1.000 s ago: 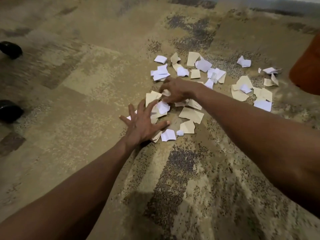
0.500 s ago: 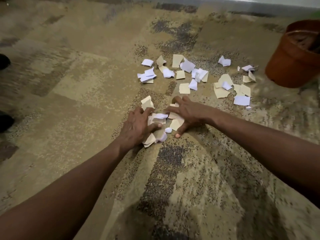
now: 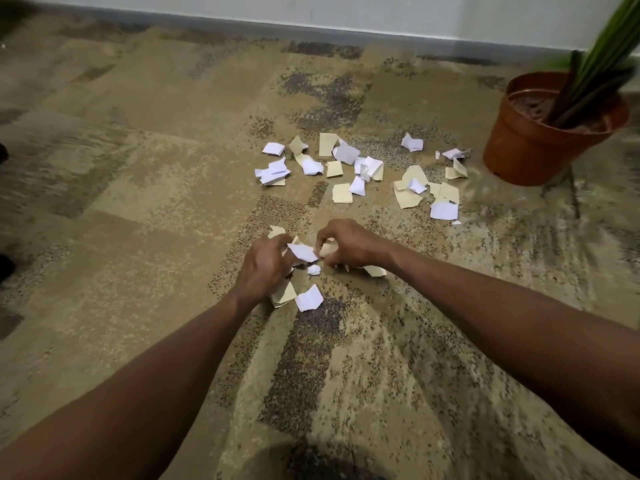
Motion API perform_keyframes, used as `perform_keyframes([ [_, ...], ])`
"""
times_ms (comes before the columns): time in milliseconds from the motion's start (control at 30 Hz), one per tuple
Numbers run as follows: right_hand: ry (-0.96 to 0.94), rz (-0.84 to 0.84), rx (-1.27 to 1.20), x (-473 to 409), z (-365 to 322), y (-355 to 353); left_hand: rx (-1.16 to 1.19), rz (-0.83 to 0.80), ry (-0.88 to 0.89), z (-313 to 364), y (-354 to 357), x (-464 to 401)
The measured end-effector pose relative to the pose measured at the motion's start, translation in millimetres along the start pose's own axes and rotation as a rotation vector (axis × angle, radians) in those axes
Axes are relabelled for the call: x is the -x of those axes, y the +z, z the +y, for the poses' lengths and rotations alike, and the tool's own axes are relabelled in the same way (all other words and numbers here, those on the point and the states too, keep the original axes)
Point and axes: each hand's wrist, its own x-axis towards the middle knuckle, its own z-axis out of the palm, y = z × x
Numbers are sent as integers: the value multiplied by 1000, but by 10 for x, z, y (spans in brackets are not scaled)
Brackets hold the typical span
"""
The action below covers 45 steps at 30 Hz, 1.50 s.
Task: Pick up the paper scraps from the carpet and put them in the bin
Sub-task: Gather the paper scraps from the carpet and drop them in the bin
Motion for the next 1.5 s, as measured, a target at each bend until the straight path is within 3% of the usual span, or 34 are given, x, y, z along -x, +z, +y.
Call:
perform_keyframes([
  [333,148,131,-541,439,-160,-707,139,138,-127,229,-643,47],
  [733,160,159,-689,1264,-503,-1780,501,161,-139,1459,-1442,-24],
  [933,192,244,-639,1904,-592,-2361,758,38,-176,2178,-1590,-49],
  [1167,237,513,-759,2789,-364,-2575,946,-142,-82,3165,-1382,65],
  [1367,366,708,-786,3583,-113,-2773,1270,-330,-220,4160,-1010,368],
  [1500,485,846,-684,4089,23,-2905,1201,-469,-179,4725,-855,557],
])
